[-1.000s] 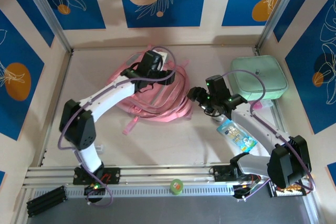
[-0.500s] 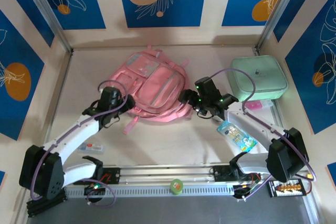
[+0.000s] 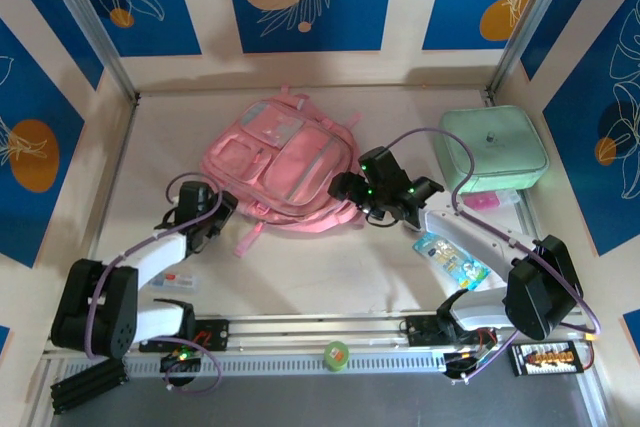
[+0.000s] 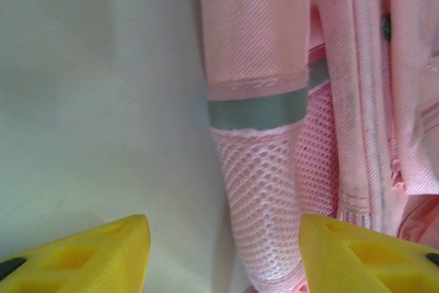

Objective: Pack the student bag
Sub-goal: Rotate the student bag at the center of the table.

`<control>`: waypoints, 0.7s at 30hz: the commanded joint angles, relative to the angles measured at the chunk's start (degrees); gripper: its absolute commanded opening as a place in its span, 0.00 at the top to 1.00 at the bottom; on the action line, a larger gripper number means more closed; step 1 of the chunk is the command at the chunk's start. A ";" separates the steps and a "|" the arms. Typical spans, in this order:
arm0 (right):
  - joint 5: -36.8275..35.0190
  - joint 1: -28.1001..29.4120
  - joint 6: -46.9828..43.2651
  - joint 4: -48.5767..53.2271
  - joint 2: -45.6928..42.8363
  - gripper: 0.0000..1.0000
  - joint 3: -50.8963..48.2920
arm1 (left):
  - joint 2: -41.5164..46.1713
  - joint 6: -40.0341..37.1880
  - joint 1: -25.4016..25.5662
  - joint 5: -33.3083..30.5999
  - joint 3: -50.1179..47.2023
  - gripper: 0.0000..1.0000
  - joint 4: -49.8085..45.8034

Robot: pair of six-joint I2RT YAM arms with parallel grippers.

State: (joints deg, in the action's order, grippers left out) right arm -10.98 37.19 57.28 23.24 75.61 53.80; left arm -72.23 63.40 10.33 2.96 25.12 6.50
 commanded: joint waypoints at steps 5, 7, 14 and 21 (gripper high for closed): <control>-0.88 0.42 0.36 0.47 0.75 0.15 0.54 | -5.74 0.89 -1.06 3.08 4.28 0.45 3.89; -0.56 0.42 0.05 0.62 0.99 0.15 0.45 | -7.98 0.92 -1.08 4.29 5.37 0.47 4.93; 3.50 0.70 -1.56 -0.91 3.19 0.21 -2.06 | -12.16 1.16 -1.12 5.46 6.74 0.63 8.07; 5.32 1.28 -2.52 -2.13 10.05 0.35 -0.95 | -9.98 -0.50 -1.08 6.15 7.92 1.00 7.44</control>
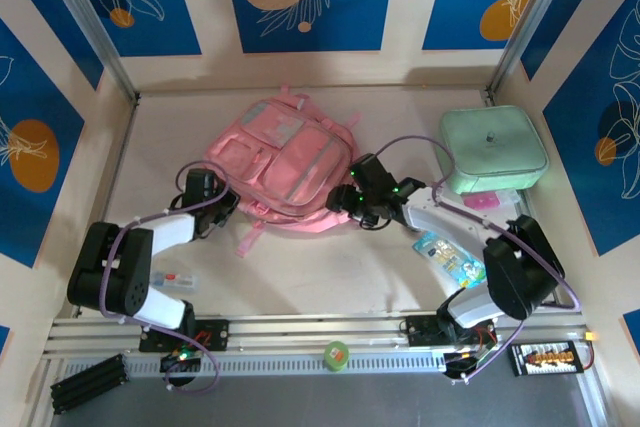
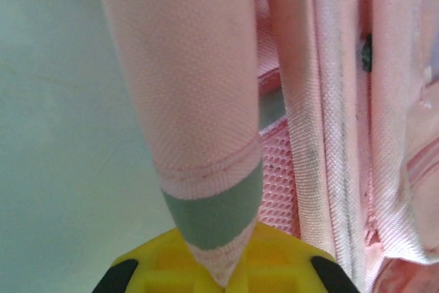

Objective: Pack the student bag
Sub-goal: Rotate the student bag at the center of the table, then zip the student bag at the center of the table.

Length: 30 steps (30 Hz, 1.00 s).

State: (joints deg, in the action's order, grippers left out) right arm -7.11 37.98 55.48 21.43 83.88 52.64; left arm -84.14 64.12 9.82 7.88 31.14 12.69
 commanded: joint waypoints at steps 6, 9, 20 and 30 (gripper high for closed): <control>-1.65 -0.15 -3.71 -1.37 6.81 0.42 3.07 | 9.89 -0.62 0.06 3.75 1.98 1.00 -3.00; -2.92 -1.50 -5.82 -1.57 10.06 0.45 5.68 | 14.34 -0.57 1.00 4.55 2.70 1.00 -6.11; -9.62 -5.89 -12.97 -1.26 8.04 0.43 8.98 | 18.17 6.64 9.57 0.66 1.81 1.00 -4.68; -15.59 7.36 -18.07 3.62 -3.71 0.27 5.82 | 15.20 9.39 16.51 -7.26 4.45 1.00 -2.12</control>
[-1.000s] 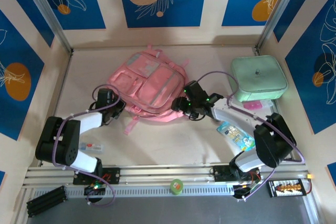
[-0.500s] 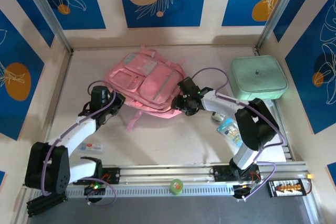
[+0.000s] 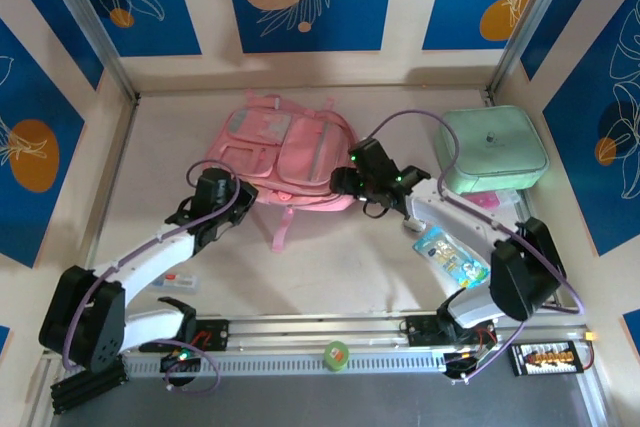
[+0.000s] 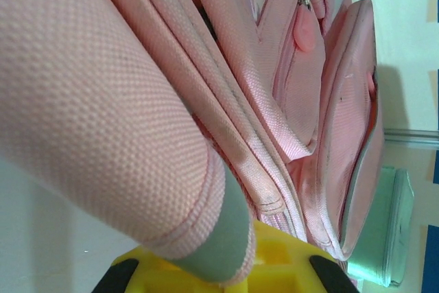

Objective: Pack the student bag
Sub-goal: Zip the student bag at the center of the table.

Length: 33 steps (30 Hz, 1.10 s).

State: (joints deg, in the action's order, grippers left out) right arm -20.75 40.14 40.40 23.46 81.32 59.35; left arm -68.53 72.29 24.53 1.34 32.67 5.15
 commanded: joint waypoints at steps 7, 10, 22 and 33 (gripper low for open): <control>-8.34 16.24 -2.12 0.81 7.37 0.39 5.31 | -1.87 1.78 3.31 -1.05 3.98 1.00 6.89; -8.12 17.70 -3.94 -1.12 11.25 0.48 7.25 | -1.34 1.80 3.42 -0.54 4.06 1.00 6.57; -15.99 19.44 -4.19 3.09 24.57 0.74 19.45 | 0.77 -0.04 3.46 -0.57 5.13 1.00 2.85; -20.34 18.35 1.69 7.49 25.85 0.68 21.62 | 1.13 0.11 3.42 -0.51 5.04 1.00 2.70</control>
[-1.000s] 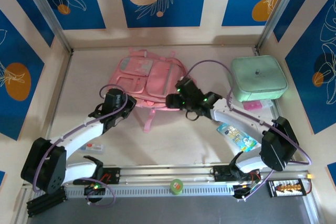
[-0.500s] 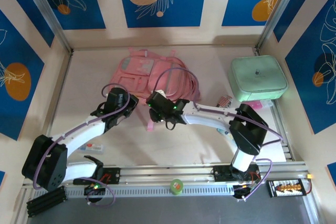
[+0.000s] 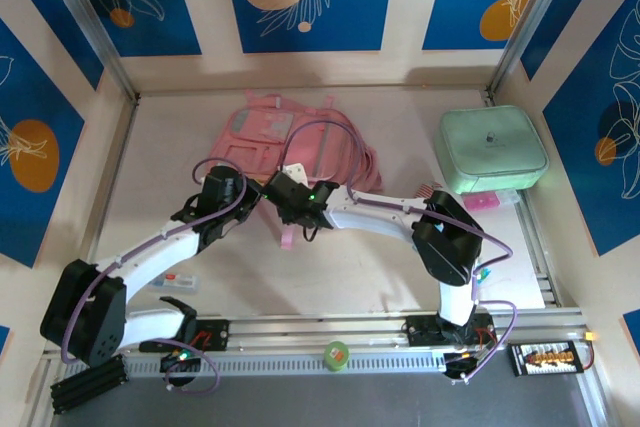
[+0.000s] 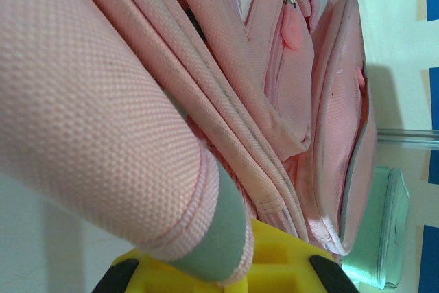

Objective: Pack the student bag
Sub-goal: Zip the student bag at the center of the table.

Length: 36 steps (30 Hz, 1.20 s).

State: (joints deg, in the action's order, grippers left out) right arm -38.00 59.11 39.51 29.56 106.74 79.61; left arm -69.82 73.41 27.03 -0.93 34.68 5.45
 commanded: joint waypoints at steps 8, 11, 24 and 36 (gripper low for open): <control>-3.30 -0.92 1.63 0.36 0.75 0.72 2.72 | 2.74 -1.07 0.92 1.35 3.20 1.00 2.02; -3.39 -1.16 1.37 0.27 0.84 0.75 2.68 | 2.89 -1.21 0.97 1.21 3.46 1.00 1.60; -2.58 -4.09 -2.87 -4.97 -8.21 0.88 -12.59 | 4.87 -2.77 -0.56 -0.83 3.03 1.00 -1.76; 0.67 -5.96 -13.66 -15.71 -10.80 0.78 -18.89 | 4.83 -3.39 -1.30 -0.39 3.21 1.00 -1.85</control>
State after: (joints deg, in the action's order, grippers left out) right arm -37.26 53.58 30.57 17.61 96.16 61.19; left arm -67.51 71.50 26.17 -1.56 35.31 1.45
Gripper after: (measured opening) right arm 0.216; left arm 0.067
